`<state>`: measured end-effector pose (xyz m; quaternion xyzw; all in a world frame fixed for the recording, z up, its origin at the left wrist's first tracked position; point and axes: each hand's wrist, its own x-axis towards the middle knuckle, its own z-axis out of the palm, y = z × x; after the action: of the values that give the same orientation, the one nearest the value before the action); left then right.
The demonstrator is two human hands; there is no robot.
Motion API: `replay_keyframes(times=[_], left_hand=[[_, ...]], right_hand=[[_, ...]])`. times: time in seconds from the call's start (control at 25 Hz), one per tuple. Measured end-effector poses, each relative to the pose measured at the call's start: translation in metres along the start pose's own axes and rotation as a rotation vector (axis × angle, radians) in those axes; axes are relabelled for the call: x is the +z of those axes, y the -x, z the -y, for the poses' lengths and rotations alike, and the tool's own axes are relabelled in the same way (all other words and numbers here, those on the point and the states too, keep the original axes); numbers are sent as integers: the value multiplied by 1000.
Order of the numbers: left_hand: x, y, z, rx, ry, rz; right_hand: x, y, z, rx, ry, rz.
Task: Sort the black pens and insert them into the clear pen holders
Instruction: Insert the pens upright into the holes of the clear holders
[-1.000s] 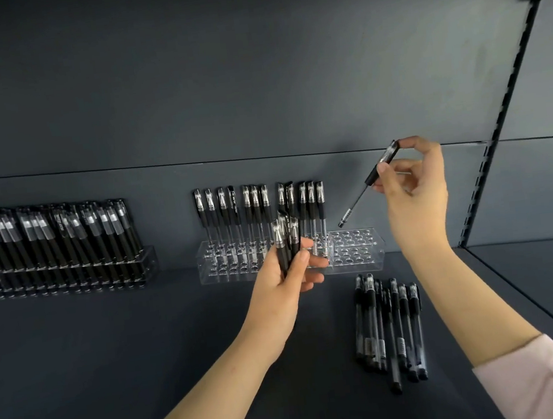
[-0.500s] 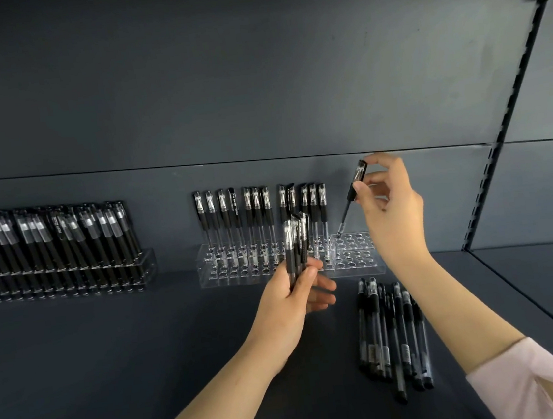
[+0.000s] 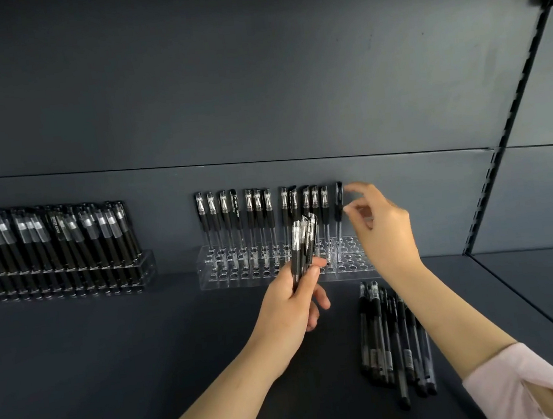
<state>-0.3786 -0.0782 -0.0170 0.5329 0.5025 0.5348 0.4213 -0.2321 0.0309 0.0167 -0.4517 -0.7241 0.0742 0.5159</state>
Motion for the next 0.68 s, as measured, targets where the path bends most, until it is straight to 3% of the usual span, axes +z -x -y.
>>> replay_keyframes(times=[0.28, 0.48, 0.68], left_hand=[[-2, -3, 0, -57, 116, -14], [-4, -4, -1, -87, 128, -14], [-1, -2, -4, -143, 172, 109]], right_hand=[[4, 2, -9, -9, 42, 85], [-9, 4, 8, 53, -103, 48], [-23, 6, 37, 278, -483, 433]])
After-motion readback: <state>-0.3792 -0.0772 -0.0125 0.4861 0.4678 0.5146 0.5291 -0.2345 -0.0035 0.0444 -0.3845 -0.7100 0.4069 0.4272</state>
